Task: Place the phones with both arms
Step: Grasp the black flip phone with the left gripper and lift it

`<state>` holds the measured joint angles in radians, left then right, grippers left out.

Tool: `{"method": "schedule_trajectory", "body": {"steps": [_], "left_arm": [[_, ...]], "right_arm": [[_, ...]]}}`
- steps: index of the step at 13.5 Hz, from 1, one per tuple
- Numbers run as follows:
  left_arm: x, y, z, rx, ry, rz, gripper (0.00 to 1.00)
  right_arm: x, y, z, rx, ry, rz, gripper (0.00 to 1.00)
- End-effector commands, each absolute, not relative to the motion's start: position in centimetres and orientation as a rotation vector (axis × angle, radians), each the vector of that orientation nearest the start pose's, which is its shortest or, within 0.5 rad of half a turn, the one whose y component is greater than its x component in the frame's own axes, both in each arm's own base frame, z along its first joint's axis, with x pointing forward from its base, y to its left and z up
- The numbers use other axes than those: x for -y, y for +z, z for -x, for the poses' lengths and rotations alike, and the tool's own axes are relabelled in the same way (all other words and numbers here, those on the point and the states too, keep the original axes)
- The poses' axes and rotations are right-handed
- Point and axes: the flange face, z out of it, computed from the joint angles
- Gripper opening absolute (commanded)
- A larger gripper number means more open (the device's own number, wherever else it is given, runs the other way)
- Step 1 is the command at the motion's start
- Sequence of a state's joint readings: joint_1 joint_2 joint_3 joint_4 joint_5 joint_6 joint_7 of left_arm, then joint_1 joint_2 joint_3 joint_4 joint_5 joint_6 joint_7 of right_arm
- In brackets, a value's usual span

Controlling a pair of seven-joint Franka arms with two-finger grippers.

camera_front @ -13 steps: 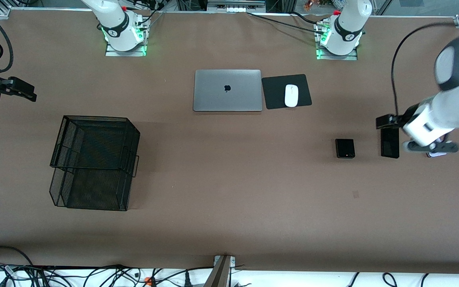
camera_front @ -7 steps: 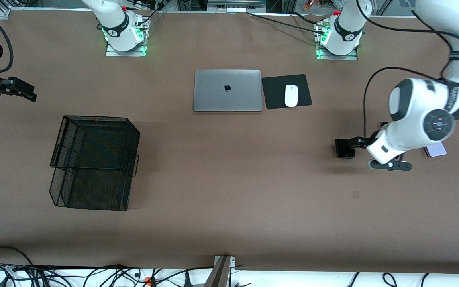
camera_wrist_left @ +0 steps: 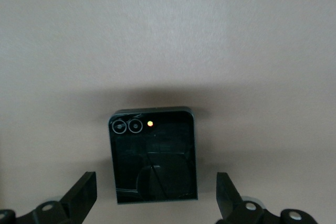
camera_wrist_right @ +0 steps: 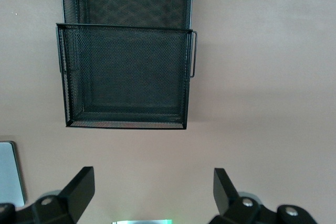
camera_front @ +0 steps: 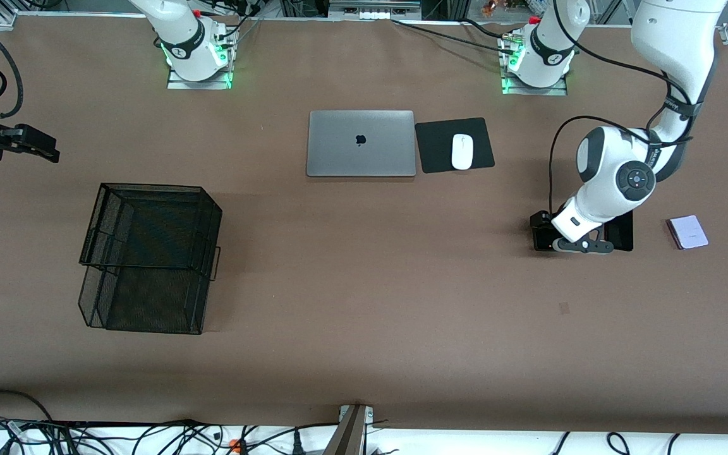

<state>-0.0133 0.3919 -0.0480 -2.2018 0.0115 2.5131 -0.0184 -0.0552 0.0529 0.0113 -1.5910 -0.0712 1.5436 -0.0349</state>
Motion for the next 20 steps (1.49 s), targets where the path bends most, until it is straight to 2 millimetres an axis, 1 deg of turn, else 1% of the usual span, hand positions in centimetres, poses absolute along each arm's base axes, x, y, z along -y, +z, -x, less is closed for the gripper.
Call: {"method": "schedule_trajectory", "body": {"steps": [1,3,6,7,8,9,10,11,12,13,14,16,17,18,19,20], "left_arm": [[3.2,18.1,-54.5,-0.091,0.124,3.134,1.0],[3.3,17.2,-54.5,-0.089,0.117,3.137,1.0],[3.4,16.3,-54.4,-0.089,0.126,3.137,1.0],[3.4,16.2,-54.5,-0.091,0.124,3.138,0.93],[3.3,16.3,-54.6,-0.091,0.122,3.138,0.62],[3.3,16.1,-54.7,-0.088,0.124,3.138,0.49],[3.4,16.3,-54.9,-0.09,0.114,3.139,0.43],[3.4,17.0,-55.4,-0.1,0.095,3.14,0.41],[3.5,18.4,-56.5,-0.106,0.057,3.14,0.42],[3.7,20.2,-57.3,-0.117,0.054,3.136,0.42],[4.3,22.4,-58.6,-0.129,0.099,3.132,0.41],[8.1,27.0,-61.0,-0.215,0.221,3.14,0.41],[10.3,28.9,-61.6,-0.263,0.251,3.14,0.41],[14.0,30.3,-61.8,-0.331,0.249,3.148,0.41],[17.3,31.6,-62.0,-0.384,0.209,3.158,0.43],[20.8,32.2,-61.5,-0.403,0.189,3.162,0.46]], "right_arm": [[3.2,58.6,-56.0,-0.035,0.157,3.188,1.0],[3.2,58.6,-56.0,-0.035,0.159,3.188,1.0],[3.2,58.6,-56.0,-0.035,0.157,3.188,1.0],[3.2,58.6,-56.0,-0.035,0.157,3.188,1.0],[3.2,58.7,-56.0,-0.035,0.155,3.188,1.0],[3.2,58.7,-56.0,-0.035,0.155,3.188,1.0],[3.2,58.7,-56.0,-0.035,0.155,3.188,1.0],[3.2,58.7,-56.0,-0.035,0.155,3.188,1.0],[3.2,58.7,-56.0,-0.035,0.152,3.189,1.0],[3.2,58.8,-56.0,-0.035,0.15,3.189,1.0],[3.3,58.9,-55.9,-0.037,0.15,3.189,1.0],[3.3,59.0,-55.8,-0.04,0.15,3.189,1.0],[3.3,59.1,-55.8,-0.04,0.145,3.189,1.0],[3.3,59.1,-55.8,-0.038,0.145,3.189,1.0],[3.4,59.2,-55.8,-0.043,0.143,3.189,1.0],[3.4,59.2,-55.8,-0.043,0.143,3.189,1.0]]}}
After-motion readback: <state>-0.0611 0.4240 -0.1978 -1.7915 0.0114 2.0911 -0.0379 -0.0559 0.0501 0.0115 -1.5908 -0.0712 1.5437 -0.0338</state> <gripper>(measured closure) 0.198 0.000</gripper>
